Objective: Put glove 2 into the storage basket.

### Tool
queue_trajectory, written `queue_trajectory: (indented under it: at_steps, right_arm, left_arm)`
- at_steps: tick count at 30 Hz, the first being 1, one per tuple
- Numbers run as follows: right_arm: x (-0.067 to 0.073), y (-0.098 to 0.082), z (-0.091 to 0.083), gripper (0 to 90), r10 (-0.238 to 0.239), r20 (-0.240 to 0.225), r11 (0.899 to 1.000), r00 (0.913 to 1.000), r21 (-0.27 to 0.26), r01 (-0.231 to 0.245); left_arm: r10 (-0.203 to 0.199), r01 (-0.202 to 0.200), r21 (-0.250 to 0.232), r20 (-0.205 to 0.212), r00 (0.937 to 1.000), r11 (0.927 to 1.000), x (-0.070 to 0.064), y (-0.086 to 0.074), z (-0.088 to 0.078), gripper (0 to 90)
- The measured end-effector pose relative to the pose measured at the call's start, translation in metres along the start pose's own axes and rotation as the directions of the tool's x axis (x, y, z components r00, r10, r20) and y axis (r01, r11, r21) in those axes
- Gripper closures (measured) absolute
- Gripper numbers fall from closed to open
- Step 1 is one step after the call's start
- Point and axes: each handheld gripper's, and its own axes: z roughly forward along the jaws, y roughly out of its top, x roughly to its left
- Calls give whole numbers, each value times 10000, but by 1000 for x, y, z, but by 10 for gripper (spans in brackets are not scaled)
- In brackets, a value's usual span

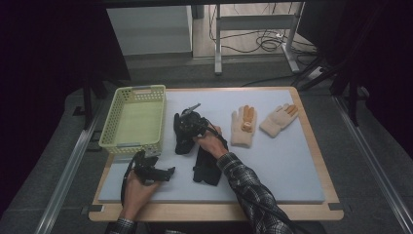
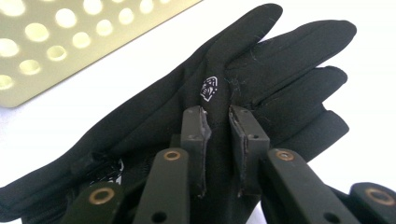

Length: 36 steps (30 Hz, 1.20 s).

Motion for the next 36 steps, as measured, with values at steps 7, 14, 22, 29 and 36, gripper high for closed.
queue_trajectory:
  at_steps: [7,14,22,29,36]
  right_arm:
    - [5,2,-22,777,-11,-72,9988,10000,-487,8]
    - [8,4,-64,776,226,-187,9951,9996,-954,-243]
    - [12,-8,-112,774,377,-77,9899,9993,-1368,-384]
    - [23,-30,-141,773,546,71,9889,9985,-1388,-531]
    - [30,-55,-152,771,1030,60,9847,9947,-1422,-1011]
  left_arm:
    - [-6,6,-19,7,10000,10000,0,0,0,4]
    - [-2,2,-18,2,10000,10000,0,0,0,4]
    - [28,-28,-15,-9,10000,10000,0,0,0,4]
    - [-16,15,-43,-18,10000,10000,0,0,0,4]
    - [-20,20,-43,-14,10000,10000,0,0,0,4]
